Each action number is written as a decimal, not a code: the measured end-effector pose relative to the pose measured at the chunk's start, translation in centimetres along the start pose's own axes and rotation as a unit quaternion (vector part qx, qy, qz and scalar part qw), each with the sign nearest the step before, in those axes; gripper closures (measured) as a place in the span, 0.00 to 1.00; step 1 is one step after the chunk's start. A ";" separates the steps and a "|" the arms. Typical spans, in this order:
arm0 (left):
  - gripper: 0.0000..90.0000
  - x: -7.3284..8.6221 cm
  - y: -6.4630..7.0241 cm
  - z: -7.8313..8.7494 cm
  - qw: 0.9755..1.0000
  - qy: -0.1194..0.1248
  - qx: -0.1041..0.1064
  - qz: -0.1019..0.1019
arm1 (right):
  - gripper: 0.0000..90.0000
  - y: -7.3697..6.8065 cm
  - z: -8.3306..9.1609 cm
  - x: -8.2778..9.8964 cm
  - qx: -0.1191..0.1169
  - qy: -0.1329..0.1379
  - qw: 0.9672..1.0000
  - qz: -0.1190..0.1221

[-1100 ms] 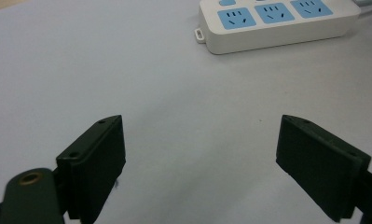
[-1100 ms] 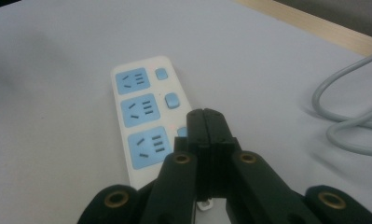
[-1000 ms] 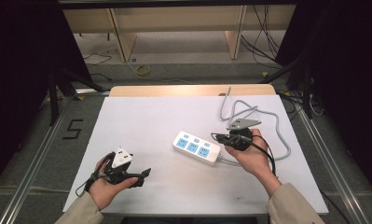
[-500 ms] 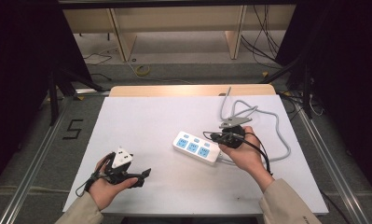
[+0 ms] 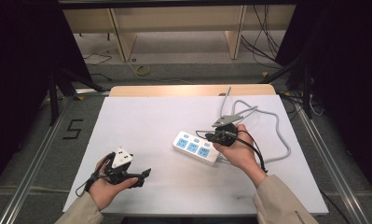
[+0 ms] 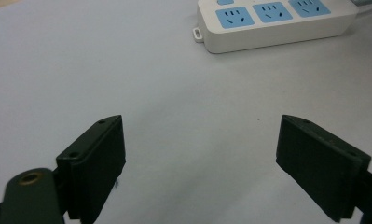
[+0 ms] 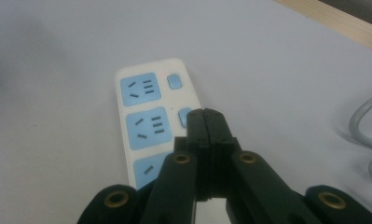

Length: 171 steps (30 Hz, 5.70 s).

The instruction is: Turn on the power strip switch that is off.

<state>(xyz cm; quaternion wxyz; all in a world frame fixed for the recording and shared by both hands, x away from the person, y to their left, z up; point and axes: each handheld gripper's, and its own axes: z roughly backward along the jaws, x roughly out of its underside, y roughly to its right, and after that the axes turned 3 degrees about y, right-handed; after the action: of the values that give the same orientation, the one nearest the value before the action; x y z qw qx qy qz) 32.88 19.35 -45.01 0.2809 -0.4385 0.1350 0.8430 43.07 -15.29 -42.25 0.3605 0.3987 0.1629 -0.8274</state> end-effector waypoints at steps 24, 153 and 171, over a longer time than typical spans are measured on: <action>0.17 0.0 0.1 -0.1 1.000 -0.003 0.004 -0.001 | 1.00 -0.4 -1.9 -0.9 -0.002 -0.016 1.000 0.006; 0.17 0.0 0.1 -0.1 1.000 -0.004 0.007 -0.003 | 1.00 -1.3 -7.9 -4.1 -0.005 -0.168 0.986 0.017; 0.17 0.0 0.1 -0.1 1.000 -0.005 0.008 -0.004 | 1.00 -1.4 -7.6 -4.4 -0.006 -0.179 0.984 0.025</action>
<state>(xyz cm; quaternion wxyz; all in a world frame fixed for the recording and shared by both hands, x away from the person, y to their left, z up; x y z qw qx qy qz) 32.93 19.22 -45.09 0.2882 -0.4324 0.1391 0.8430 48.05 -8.05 -43.69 0.4066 0.2459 0.0906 -0.8752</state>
